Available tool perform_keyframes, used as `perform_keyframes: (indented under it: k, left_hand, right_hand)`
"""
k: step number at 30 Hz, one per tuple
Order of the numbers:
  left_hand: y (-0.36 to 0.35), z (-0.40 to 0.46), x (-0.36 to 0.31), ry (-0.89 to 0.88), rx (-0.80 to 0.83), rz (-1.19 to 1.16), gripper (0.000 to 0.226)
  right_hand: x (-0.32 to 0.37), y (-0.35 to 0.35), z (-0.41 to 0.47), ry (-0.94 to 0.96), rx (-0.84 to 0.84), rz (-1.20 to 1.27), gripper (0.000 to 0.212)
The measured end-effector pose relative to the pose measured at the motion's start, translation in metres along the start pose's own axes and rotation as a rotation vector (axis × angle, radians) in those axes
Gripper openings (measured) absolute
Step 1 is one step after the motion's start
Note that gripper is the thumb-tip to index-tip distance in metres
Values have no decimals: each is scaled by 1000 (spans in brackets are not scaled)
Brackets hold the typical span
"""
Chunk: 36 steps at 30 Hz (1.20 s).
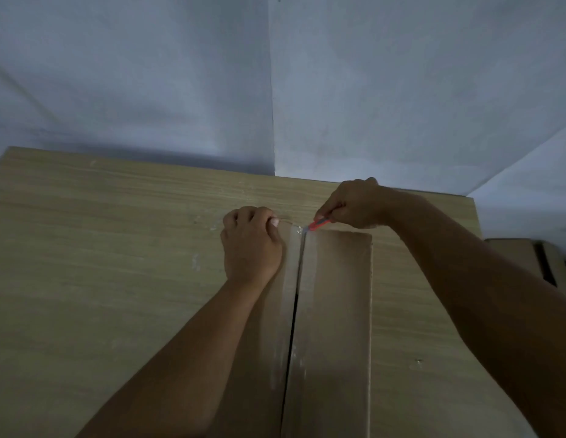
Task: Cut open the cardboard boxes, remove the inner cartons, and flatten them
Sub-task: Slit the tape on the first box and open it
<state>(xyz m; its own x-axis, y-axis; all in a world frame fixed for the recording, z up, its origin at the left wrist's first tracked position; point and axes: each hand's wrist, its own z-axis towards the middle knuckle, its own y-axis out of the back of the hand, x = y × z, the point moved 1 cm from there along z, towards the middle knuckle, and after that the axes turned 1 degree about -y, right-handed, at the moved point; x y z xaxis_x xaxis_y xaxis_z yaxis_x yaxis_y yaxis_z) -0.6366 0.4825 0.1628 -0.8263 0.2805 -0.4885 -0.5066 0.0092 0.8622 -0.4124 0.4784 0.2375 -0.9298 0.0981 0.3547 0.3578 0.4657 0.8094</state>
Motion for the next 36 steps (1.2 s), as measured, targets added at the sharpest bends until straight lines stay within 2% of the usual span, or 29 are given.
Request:
perform_keyframes:
  k: [4, 10, 13, 16, 20, 24, 29, 36]
  left_hand:
    - [1, 1, -2, 30, 28, 2, 10]
    - [1, -3, -1, -46, 36, 22, 11]
    - [1, -5, -2, -62, 29, 23, 10]
    - [1, -5, -2, -64, 38, 11, 10]
    - [1, -6, -2, -71, 51, -6, 10]
    - [1, -4, -1, -61, 57, -13, 11]
    - [-1, -3, 0, -56, 35, -74, 9]
    - [2, -4, 0, -45, 67, -14, 11]
  right_hand:
    - [-11, -2, -13, -2, 14, 14, 30]
    - [-30, -5, -20, -33, -16, 59, 28]
    - [-35, -5, -25, -7, -11, 0, 30]
    - [-35, -8, -25, 16, -76, -53, 31]
    - [-29, -21, -20, 11, -155, 26, 32]
    - [-32, -23, -19, -4, -122, 94, 34]
    - [-26, -21, -17, 13, -133, 48, 35]
    - [-22, -18, -17, 16, -27, 40, 31]
